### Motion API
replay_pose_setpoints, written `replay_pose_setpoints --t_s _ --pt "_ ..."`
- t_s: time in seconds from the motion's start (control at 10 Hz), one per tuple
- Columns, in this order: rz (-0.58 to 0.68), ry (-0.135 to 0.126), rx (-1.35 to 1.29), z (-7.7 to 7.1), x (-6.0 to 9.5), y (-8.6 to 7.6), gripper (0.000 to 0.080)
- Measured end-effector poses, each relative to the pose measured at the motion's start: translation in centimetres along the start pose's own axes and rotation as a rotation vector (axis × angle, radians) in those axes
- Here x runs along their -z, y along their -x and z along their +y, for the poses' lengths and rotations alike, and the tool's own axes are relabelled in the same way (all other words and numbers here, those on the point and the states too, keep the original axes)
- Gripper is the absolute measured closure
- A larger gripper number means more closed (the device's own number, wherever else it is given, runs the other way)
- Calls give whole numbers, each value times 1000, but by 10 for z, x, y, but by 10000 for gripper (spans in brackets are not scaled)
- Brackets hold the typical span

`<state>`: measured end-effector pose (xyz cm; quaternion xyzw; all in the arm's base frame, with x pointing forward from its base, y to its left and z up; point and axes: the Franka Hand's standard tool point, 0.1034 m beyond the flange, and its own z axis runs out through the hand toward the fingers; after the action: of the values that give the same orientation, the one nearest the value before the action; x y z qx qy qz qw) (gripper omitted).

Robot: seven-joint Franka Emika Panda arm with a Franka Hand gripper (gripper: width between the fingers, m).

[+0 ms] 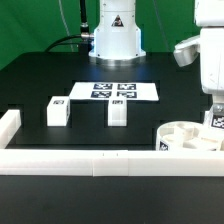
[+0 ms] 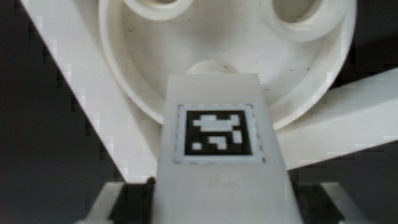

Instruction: Assemble stool

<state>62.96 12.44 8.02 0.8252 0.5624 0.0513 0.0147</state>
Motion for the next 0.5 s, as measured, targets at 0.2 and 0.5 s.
replay_pose_setpoints --t_s 0.2,0.5 --pt "0 -1 -158 0 0 0 462" --pt "12 8 -445 0 -1 0 462"
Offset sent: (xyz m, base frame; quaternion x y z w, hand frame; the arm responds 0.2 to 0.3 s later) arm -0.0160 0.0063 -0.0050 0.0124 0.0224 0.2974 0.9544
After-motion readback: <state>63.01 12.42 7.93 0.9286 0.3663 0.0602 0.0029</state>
